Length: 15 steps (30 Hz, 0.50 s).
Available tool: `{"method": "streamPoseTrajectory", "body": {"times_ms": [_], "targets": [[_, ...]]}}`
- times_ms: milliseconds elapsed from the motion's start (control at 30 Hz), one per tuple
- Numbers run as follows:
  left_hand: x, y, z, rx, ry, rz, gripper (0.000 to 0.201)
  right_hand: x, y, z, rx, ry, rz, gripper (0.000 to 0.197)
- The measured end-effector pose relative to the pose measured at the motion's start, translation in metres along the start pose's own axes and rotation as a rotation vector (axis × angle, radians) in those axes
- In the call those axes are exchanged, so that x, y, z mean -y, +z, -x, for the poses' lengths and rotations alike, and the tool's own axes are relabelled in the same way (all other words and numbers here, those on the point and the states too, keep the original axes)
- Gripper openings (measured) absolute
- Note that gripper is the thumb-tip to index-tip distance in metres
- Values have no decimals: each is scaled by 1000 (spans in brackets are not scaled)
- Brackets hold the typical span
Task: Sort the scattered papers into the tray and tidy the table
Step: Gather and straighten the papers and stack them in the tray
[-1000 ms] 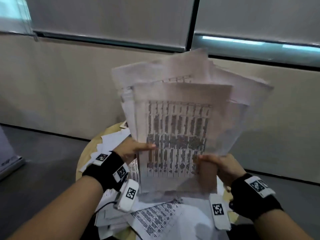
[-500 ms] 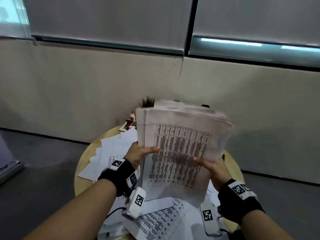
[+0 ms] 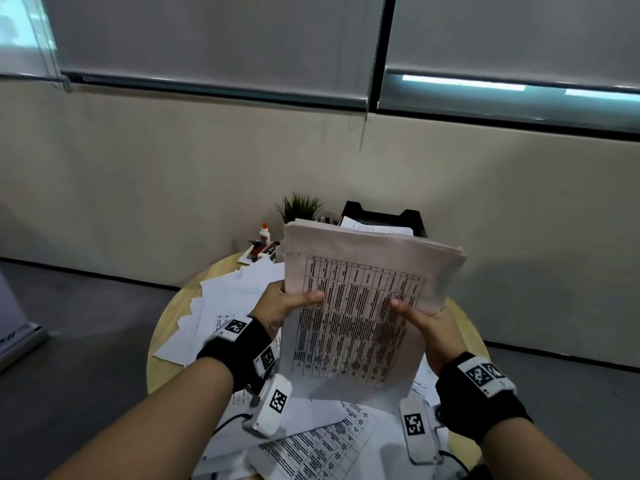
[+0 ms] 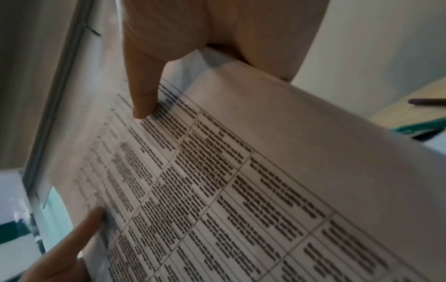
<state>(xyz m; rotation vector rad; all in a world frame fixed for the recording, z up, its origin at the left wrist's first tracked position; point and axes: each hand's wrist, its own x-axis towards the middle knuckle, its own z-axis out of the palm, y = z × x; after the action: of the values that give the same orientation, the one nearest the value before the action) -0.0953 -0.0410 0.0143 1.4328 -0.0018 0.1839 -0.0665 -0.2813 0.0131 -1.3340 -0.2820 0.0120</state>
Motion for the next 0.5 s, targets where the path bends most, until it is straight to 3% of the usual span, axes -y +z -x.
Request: {"method": "streamPoseTrajectory", "body": {"times_ms": [100, 267, 333, 433, 500], "targets": [[6, 6, 2, -46, 17, -41, 84, -5, 3, 1, -19, -16, -22, 59], [-15, 16, -2, -99, 97, -17, 66, 16, 12, -6, -65, -77, -62, 47], [-24, 14, -3, -88, 117, -28, 70, 21, 10, -7, -68, -92, -46, 45], [-18, 9, 2, -37, 50, -54, 72, 6, 5, -1, -78, -72, 0, 44], [-1, 8, 11, -20, -48, -100, 58, -14, 3, 7, -75, -17, 48, 52]]}}
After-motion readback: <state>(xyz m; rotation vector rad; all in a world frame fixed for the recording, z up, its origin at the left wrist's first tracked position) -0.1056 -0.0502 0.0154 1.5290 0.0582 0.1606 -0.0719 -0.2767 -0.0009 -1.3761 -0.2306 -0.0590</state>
